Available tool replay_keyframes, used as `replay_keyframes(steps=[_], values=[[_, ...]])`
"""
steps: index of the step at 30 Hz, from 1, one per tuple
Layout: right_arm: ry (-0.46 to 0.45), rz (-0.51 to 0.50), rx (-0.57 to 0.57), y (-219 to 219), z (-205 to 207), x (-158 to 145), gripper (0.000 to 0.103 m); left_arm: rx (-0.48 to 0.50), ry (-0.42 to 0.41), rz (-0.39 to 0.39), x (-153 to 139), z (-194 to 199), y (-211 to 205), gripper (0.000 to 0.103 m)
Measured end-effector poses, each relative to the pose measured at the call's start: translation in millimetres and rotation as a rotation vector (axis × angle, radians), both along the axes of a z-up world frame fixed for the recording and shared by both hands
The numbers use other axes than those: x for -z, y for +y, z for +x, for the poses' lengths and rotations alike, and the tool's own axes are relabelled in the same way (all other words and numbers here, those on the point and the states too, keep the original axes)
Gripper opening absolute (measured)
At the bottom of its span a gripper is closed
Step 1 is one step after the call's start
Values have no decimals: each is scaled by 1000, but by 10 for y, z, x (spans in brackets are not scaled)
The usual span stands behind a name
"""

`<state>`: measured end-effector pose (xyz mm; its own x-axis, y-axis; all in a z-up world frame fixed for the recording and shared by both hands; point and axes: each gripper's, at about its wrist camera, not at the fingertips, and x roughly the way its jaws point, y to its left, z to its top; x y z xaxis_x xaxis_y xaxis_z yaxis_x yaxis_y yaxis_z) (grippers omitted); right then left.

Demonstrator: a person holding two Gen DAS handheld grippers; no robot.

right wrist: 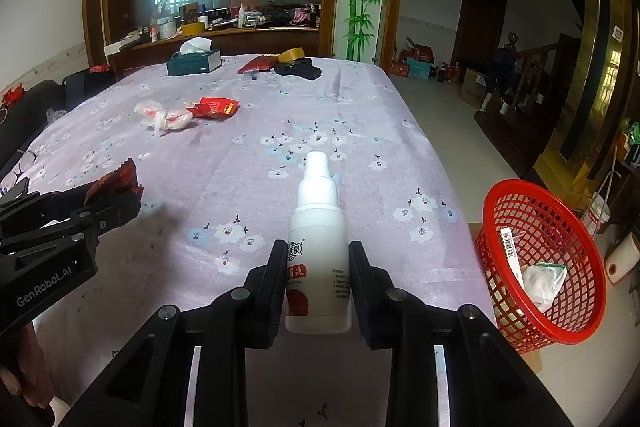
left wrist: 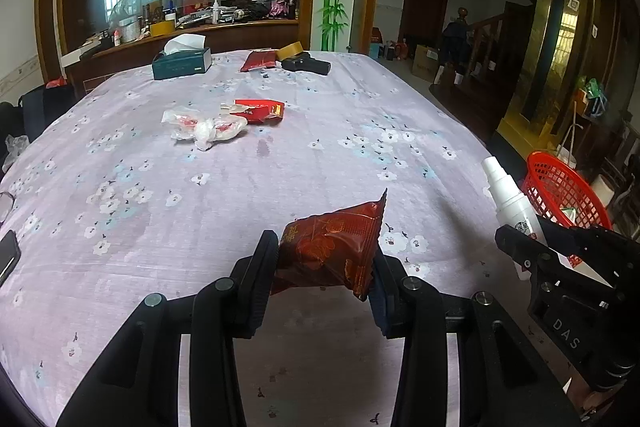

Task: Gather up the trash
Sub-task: 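Carry the wrapper and spray bottle toward the red wastebasket with both tools, then open the right tool over the wastebasket while the left tool releases the wrapper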

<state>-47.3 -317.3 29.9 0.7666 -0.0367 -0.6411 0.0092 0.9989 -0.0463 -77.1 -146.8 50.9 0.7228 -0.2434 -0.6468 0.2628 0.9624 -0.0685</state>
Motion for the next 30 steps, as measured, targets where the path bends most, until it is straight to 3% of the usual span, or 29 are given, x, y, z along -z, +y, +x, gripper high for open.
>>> replay_keyframes(steps=[15, 30], values=[[-14, 36, 26, -212, -75, -27, 33, 57, 13, 16, -33, 57, -259, 40], [-125, 208, 336, -1842, -576, -407, 33, 351, 48, -69, -481, 110, -1481, 40]])
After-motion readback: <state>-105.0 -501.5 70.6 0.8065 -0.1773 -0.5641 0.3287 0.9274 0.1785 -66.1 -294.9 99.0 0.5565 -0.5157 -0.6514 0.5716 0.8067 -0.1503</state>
